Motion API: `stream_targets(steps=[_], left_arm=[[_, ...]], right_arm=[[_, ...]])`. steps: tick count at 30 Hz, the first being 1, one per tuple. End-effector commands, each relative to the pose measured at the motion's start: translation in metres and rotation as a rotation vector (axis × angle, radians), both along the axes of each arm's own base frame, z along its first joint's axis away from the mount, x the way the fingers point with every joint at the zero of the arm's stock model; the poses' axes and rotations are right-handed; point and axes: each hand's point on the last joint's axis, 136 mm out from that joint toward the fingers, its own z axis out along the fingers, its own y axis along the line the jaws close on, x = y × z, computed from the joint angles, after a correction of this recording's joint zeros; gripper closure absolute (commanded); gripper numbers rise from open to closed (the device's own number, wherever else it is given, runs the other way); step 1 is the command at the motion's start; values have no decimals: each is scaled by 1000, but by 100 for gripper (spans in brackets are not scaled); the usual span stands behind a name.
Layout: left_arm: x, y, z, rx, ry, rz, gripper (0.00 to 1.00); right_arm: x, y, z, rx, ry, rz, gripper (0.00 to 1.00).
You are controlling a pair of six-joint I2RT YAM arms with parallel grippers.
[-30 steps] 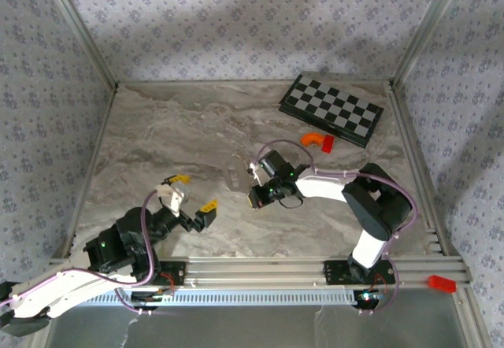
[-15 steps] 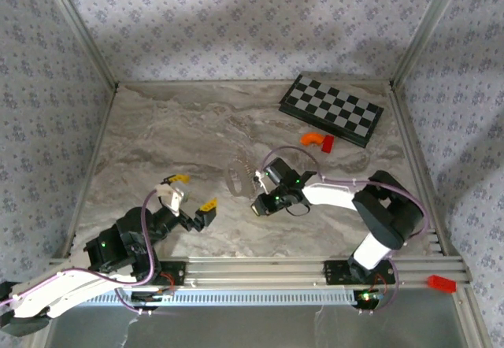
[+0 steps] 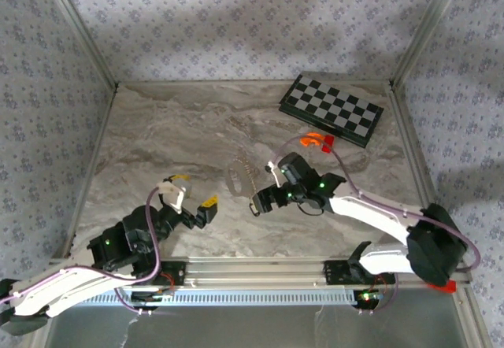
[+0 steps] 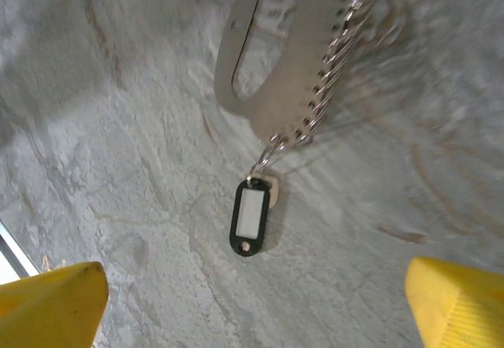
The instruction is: Put the keys on the keyring
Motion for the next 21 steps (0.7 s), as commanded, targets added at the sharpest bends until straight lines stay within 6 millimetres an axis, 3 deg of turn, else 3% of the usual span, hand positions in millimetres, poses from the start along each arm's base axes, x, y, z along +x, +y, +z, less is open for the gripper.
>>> stream_targets(steps=[1,4,10,14,19,21], left_arm=[[9,13,-8,10,47,107,0],[19,32,-12,22,56,234,0],[31,49,-14,33,25,356,0],[44,80,-21,77,27,545,0],[56,110,-28,62,6,696,0],[61,120,-33,57,11,738,0]], right_arm=[[14,-31,9,-53,-75,-95,0],[34,-57,25,-30,-163,-213,0],[62,-144,46,-32,-355,-582,0],[63,-195,49,-49,-573,-768,0],[57,-224,52,-69,-740,-831,0],[57,-245,53,-108,-784,-909,0]])
